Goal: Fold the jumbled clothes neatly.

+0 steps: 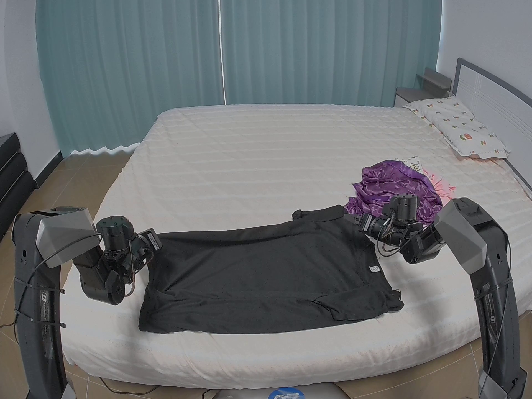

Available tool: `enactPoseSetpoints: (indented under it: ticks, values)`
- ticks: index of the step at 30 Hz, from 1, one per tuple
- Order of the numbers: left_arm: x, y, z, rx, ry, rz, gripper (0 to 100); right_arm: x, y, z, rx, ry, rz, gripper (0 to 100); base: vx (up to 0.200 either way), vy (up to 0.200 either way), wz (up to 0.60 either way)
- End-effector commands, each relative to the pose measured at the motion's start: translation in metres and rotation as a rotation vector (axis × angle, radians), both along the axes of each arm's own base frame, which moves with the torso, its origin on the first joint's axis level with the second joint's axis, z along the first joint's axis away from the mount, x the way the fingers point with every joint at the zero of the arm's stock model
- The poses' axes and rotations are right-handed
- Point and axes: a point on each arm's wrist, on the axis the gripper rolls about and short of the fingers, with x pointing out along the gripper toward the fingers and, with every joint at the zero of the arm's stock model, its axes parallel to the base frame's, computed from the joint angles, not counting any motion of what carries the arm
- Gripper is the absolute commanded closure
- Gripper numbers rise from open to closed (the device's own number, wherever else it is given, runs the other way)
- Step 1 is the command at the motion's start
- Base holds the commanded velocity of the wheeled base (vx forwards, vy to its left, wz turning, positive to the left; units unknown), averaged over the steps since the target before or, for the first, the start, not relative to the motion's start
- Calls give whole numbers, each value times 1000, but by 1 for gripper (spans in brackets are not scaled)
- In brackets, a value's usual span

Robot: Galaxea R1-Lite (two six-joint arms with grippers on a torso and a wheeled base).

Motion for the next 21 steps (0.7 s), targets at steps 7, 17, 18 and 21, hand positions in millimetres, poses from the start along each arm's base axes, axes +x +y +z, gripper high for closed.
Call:
enactPoseSetpoints:
  ticks: [7, 17, 18, 21]
  values:
    - [-1, -1, -3, -10, 8, 2, 100, 18, 2, -42, -4, 4, -56, 0, 0, 0, 0]
    - [-1, -2, -7, -10, 16, -1, 100, 28, 3, -40, 16, 8, -90, 100, 0, 0, 0]
    - [-1, -2, -7, -10, 16, -1, 100, 28, 4, -40, 17, 9, -89, 100, 0, 0, 0]
    - [-1, -2, -7, -10, 16, 0, 100, 28, 11, -44, 38, 23, -88, 100, 0, 0, 0]
